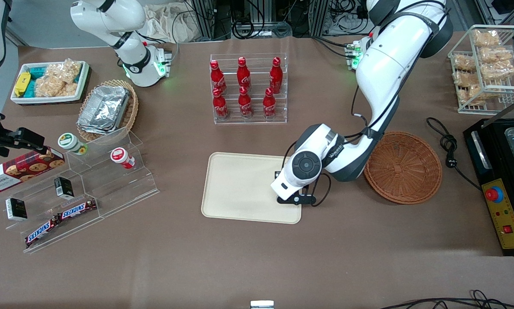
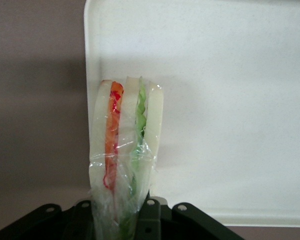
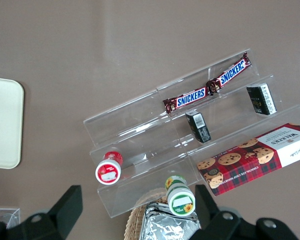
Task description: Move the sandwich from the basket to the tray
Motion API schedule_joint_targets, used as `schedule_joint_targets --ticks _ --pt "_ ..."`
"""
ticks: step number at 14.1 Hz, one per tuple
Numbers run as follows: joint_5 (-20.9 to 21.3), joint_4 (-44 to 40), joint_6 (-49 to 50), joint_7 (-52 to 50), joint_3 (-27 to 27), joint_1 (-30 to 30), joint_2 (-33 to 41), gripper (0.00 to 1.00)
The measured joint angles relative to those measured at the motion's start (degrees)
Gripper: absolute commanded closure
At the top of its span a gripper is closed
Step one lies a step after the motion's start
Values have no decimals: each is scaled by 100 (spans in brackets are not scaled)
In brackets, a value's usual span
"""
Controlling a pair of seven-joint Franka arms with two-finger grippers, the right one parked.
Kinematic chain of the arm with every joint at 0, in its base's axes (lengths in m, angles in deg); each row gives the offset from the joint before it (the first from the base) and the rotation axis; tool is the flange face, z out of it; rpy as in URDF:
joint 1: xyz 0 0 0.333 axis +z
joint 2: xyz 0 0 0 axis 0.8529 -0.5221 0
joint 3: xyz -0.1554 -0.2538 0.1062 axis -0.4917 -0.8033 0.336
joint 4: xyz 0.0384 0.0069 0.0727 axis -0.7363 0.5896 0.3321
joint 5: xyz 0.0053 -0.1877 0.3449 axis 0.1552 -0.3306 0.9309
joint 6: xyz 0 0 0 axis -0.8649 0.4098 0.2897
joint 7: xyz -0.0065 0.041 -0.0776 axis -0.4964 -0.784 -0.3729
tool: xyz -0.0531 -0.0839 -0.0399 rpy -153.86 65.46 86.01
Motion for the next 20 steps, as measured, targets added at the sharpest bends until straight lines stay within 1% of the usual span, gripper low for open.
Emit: schedule_joint_targets --ticks 1,2,3,4,5,7,11,13,16,20 --pt "1 0 -97 0 0 -1 -30 71" --pt "2 0 -204 0 0 0 -68 54" --pt "3 0 -269 0 1 0 -109 30" --pt "3 0 -299 0 2 0 -153 16" --pt "4 -1 -320 0 5 0 -197 15" --pt "5 -1 -346 0 8 2 -251 2" --pt "3 -36 -305 -21 10 20 -257 1" --pt "-31 -175 66 -47 9 41 -246 1" --pt "-59 -669 791 -75 12 99 -145 1" --pt "-66 -911 1253 -77 13 387 361 2"
